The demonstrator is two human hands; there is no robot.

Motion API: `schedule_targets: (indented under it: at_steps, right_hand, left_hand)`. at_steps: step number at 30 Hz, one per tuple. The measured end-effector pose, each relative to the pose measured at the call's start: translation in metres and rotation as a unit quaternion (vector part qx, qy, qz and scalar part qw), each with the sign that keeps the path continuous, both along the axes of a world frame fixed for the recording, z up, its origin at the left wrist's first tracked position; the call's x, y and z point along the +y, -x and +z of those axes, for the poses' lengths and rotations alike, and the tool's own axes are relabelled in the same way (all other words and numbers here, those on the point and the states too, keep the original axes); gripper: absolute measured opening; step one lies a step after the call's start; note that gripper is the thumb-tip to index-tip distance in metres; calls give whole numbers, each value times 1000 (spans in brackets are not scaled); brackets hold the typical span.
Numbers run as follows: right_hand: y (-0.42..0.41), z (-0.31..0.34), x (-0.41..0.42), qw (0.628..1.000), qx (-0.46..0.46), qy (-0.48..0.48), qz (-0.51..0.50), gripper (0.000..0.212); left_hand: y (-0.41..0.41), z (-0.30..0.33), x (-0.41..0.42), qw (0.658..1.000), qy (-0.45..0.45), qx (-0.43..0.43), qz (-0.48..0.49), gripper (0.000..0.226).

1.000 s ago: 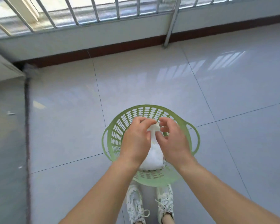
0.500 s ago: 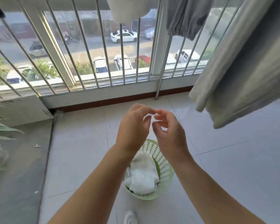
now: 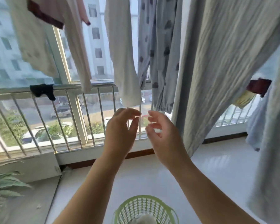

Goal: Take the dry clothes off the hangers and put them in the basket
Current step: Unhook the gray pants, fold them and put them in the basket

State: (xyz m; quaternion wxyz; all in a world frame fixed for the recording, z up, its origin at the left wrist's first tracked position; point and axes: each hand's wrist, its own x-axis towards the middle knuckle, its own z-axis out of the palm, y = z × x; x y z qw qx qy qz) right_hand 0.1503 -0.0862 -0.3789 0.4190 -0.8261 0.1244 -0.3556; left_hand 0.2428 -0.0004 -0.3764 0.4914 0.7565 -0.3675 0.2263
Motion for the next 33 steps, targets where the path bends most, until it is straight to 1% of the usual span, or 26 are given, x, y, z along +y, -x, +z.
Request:
schedule_targets:
  at_steps: [3, 7, 10, 13, 17, 20, 23, 24, 27, 31, 33]
  right_hand:
    - [9, 42, -9, 996, -43, 73, -28, 37]
    - [19, 96, -22, 984, -87, 145, -63, 38]
    - [26, 144, -33, 959, -149, 214, -113, 38]
    - [35, 186, -46, 925, -183, 289, -164, 37]
    - [51, 243, -62, 859, -190, 404, -252, 35]
    - [70, 283, -72, 800, -155, 481, -324, 31]
    - [86, 321, -74, 746, -107, 536, -380, 32]
    - [93, 337, -74, 722, -96, 556, -401, 32]
    - [100, 368, -75, 666, -53, 596, -445, 37]
    - [108, 410, -75, 585, 7, 637, -502, 38]
    - [108, 428, -74, 557, 20, 652, -514, 39]
  left_hand:
    - [-2, 40, -3, 998, 34, -43, -6, 14]
    - [-6, 88, -16, 996, 54, -61, -25, 15]
    - [-9, 131, -30, 990, 80, -103, -54, 18]
    - [-9, 169, -41, 982, 79, -153, -73, 21]
    - [-7, 223, -58, 971, 73, -195, -116, 25]
    - [-2, 262, -70, 959, 77, -233, -140, 26]
    - [12, 297, -83, 945, 78, -273, -164, 28]
    - [18, 312, -89, 937, 85, -292, -171, 29]
    - [34, 339, -103, 924, 94, -321, -183, 35]
    - [47, 375, -121, 906, 113, -370, -172, 43]
    - [50, 392, -126, 902, 126, -384, -154, 48]
